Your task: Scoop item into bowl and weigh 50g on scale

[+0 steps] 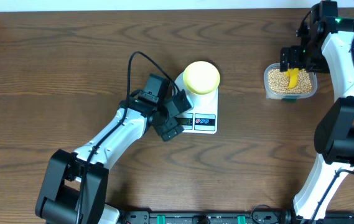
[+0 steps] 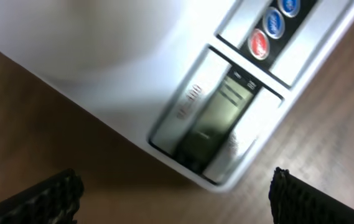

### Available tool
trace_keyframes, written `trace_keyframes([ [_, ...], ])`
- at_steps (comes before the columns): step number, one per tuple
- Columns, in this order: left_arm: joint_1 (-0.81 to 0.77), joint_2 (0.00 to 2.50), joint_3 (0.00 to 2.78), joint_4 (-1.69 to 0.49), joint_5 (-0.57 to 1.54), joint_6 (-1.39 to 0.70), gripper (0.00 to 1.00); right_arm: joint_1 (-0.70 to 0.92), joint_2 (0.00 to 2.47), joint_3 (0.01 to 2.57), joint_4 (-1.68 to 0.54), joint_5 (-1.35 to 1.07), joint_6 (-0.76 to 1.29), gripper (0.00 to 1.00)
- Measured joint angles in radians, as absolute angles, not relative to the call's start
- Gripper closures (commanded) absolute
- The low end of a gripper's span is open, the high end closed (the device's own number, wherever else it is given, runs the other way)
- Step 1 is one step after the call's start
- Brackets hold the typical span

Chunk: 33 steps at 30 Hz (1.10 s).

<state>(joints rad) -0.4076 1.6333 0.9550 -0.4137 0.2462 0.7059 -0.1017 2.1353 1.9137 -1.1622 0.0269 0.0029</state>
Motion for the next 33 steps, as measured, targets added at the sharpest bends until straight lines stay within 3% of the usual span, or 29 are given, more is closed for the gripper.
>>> trace_keyframes([
  [33, -0.408, 1.633, 0.955, -0.394, 0.228, 0.706, 0.02, -0.102, 2.136, 1.914, -1.09, 0.014, 0.003, 0.01],
])
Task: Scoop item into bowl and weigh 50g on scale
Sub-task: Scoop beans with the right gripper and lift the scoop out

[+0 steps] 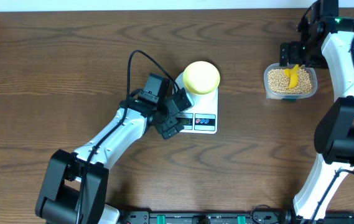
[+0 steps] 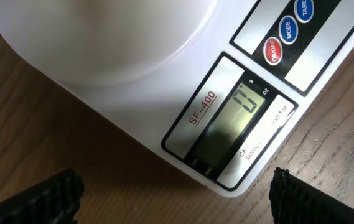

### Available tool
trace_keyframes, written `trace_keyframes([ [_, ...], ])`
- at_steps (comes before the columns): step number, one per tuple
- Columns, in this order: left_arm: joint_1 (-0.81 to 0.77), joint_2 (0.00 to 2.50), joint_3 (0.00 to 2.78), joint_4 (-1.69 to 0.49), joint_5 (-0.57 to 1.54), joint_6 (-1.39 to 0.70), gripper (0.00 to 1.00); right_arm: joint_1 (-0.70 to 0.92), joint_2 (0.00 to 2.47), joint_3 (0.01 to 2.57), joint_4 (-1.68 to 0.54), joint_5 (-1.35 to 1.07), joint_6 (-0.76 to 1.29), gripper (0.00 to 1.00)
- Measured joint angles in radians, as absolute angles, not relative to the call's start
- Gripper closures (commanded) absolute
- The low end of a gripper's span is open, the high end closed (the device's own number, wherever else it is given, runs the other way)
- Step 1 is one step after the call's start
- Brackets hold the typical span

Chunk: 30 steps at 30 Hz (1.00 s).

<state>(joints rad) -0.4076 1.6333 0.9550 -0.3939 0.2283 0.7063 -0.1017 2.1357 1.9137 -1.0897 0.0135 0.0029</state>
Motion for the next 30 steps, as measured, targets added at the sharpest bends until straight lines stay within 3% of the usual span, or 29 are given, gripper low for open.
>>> trace_keyframes([
  [13, -0.408, 1.633, 0.955, -0.394, 0.226, 0.706, 0.02, -0.115, 2.137, 1.931, -1.143, -0.059, 0.001, 0.01],
  [19, -0.408, 1.633, 0.955, -0.394, 0.226, 0.706, 0.02, -0.128, 2.138, 2.071, -1.185, -0.071, 0.008, 0.01],
  [20, -0.408, 1.633, 0.955, -0.394, 0.226, 0.706, 0.02, -0.128, 2.138, 2.087, -1.183, -0.072, 0.008, 0.07],
  [23, -0.408, 1.633, 0.955, -0.394, 0.226, 0.706, 0.02, -0.128, 2.138, 2.093, -1.2, -0.075, 0.01, 0.54],
  [25, -0.408, 1.633, 0.955, -0.394, 0.226, 0.706, 0.02, -0.128, 2.138, 2.086, -1.217, -0.073, 0.014, 0.75],
  [30, -0.408, 1.633, 0.955, -0.394, 0.226, 0.706, 0.02, -0.128, 2.138, 2.025, -1.213, -0.071, 0.018, 0.75],
])
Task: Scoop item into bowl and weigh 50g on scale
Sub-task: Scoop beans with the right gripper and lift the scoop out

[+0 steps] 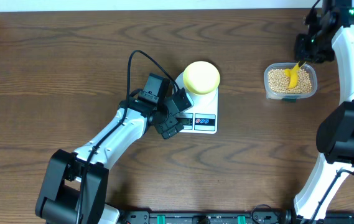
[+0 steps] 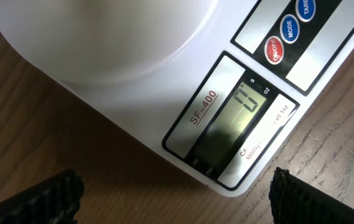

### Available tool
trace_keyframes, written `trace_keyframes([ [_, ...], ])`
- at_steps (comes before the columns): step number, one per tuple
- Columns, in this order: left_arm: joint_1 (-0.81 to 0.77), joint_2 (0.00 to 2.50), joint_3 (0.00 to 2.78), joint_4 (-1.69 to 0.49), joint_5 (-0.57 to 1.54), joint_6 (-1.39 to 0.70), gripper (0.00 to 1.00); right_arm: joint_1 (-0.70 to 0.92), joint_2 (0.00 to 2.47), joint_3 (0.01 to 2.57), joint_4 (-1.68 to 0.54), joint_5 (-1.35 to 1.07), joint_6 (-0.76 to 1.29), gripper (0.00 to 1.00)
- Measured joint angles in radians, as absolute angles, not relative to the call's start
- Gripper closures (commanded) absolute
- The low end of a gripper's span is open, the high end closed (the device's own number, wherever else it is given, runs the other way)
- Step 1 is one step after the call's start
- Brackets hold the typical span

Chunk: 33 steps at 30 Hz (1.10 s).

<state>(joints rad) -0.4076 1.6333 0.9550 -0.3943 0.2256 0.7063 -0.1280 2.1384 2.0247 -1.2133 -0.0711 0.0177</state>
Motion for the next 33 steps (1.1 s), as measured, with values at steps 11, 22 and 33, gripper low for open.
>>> trace_keyframes([
  [11, -0.408, 1.633, 0.955, -0.394, 0.226, 0.706, 0.02, -0.127, 2.135, 1.894, -1.109, -0.08, 0.019, 0.9],
  [22, -0.408, 1.633, 0.955, -0.394, 0.226, 0.706, 0.02, -0.129, 2.135, 1.891, -1.11, -0.101, 0.019, 0.99],
  [33, -0.408, 1.633, 0.955, -0.394, 0.226, 0.706, 0.02, -0.243, 2.135, 1.86, -1.094, -0.288, 0.019, 0.99],
])
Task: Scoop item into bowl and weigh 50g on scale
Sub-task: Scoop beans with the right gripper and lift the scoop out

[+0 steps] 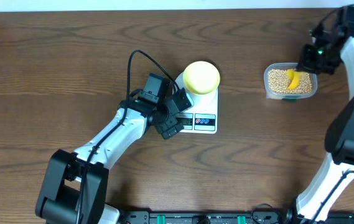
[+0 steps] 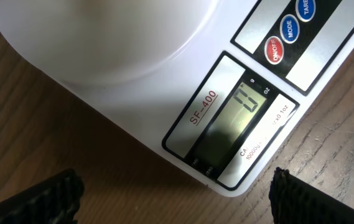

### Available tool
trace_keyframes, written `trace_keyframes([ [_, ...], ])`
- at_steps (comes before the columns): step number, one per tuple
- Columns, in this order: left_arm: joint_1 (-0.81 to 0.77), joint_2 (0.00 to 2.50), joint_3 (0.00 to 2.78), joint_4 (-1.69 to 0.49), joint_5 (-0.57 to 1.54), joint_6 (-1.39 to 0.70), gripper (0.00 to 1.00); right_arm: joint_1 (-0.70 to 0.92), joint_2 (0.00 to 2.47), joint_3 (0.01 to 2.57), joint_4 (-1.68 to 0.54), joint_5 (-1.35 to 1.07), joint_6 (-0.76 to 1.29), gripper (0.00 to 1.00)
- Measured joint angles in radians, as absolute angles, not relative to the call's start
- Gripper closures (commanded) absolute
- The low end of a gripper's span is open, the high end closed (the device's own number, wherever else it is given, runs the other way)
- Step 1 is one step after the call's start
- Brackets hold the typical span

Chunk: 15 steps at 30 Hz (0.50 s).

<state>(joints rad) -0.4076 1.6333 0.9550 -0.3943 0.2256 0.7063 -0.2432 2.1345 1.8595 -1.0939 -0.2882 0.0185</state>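
A white scale (image 1: 205,122) carries a yellow bowl (image 1: 201,77) on its platter. Its display (image 2: 236,118) reads 0 in the left wrist view. My left gripper (image 1: 178,116) (image 2: 177,202) is open at the scale's front left corner, with nothing between its fingers (image 2: 46,196). At the right, a clear container of beans (image 1: 279,78) holds a yellow scoop (image 1: 293,79). My right gripper (image 1: 306,62) hangs over the container's right rim, at the scoop's handle end, and looks shut on it.
A black cable (image 1: 140,62) loops from the left arm across the wood table (image 1: 71,62). The table's far edge runs along the top, just behind the right arm.
My right gripper has come down from the container's far right corner to its right rim. The scoop now lies lower in the beans. Left arm, scale and bowl have not changed.
My right gripper was first over the container's left part, above the scoop, while the scale's display was blurred. The display then read 0. The right gripper stood further right at each moment, the scoop's lean changing with it, and is now at the right rim.
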Motion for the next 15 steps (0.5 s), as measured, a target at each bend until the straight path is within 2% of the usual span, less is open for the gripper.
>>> trace_keyframes([
  [15, -0.408, 1.633, 0.955, -0.394, 0.226, 0.706, 0.02, -0.302, 2.098, 1.672, -0.912, -0.554, 0.018, 0.99],
])
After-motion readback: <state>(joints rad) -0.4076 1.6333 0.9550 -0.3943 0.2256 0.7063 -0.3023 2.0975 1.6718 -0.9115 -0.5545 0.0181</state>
